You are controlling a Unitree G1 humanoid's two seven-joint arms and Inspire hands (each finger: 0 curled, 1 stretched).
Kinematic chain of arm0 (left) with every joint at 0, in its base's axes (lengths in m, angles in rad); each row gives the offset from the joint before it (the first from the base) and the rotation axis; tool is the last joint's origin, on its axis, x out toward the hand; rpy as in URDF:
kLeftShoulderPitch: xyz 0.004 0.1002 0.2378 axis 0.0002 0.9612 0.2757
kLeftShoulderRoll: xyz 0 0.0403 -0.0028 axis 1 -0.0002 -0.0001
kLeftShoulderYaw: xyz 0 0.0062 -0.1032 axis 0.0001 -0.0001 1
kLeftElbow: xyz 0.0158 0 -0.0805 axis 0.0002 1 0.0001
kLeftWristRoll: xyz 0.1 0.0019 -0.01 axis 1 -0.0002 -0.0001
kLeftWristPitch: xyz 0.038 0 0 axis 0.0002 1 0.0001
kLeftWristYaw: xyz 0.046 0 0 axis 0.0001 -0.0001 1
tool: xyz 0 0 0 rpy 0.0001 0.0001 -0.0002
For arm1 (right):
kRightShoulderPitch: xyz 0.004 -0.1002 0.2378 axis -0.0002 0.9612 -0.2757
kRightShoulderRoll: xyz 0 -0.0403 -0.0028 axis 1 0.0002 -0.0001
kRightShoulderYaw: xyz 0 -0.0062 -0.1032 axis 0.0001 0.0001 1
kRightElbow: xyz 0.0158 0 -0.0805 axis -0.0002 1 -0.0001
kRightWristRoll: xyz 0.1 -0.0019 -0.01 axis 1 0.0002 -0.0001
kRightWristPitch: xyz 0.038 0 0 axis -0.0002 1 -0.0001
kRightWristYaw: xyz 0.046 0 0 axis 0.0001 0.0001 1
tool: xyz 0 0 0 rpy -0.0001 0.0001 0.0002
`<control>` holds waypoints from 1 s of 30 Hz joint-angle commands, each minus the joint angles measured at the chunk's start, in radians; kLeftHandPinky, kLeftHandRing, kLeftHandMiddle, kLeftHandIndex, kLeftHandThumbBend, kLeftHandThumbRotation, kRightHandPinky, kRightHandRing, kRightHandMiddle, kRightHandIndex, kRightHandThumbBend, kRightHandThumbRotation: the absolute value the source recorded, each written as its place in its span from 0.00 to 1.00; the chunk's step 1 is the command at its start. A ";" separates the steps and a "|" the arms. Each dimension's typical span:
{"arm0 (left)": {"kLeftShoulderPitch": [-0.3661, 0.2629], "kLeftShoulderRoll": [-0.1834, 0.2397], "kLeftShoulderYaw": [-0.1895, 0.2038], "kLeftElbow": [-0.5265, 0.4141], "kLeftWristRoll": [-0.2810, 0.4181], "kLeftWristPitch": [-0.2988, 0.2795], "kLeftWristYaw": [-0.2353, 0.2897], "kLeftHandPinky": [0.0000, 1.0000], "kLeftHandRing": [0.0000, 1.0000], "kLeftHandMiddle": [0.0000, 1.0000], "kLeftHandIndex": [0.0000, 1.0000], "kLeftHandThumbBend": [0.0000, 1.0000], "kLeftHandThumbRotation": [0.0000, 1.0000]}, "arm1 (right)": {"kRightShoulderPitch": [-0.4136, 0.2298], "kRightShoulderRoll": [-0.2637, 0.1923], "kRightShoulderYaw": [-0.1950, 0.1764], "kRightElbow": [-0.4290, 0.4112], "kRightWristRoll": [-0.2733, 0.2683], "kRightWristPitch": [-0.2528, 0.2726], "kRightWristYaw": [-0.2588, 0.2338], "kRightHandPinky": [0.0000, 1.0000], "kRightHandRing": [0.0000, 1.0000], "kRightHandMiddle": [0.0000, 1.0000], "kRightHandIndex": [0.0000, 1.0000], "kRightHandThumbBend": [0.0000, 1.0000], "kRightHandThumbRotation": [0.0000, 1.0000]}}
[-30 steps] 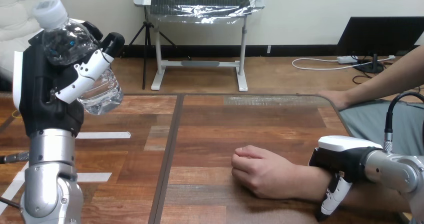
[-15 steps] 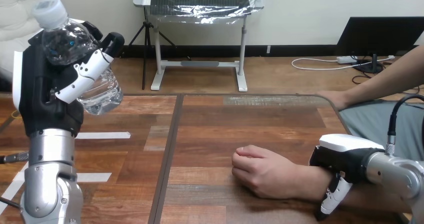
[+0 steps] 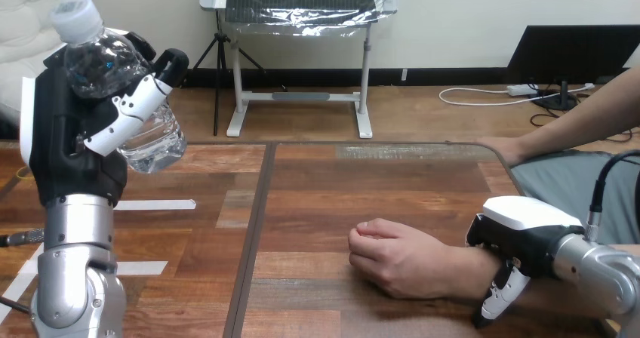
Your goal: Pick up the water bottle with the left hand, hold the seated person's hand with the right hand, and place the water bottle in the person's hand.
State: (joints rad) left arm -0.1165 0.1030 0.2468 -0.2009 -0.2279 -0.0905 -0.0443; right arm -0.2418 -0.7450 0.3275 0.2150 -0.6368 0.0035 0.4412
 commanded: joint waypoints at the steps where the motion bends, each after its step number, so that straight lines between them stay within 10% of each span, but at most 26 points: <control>1: -0.070 0.009 -0.005 -0.038 -0.008 -0.031 -0.006 0.18 0.22 0.28 0.33 0.61 0.00 | 0.080 0.031 0.021 0.039 -0.003 -0.017 -0.039 0.13 0.19 0.27 0.30 0.85 0.00; 30: -0.065 0.005 -0.007 -0.024 -0.009 -0.037 -0.010 0.18 0.23 0.28 0.34 0.63 0.00 | 0.094 0.025 -0.082 -0.039 0.033 -0.074 -0.145 0.07 0.14 0.22 0.26 0.81 0.00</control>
State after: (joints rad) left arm -0.1165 0.1029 0.2476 -0.2007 -0.2300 -0.0908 -0.0462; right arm -0.1655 -0.7523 0.2718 0.1951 -0.6474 -0.0741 0.3088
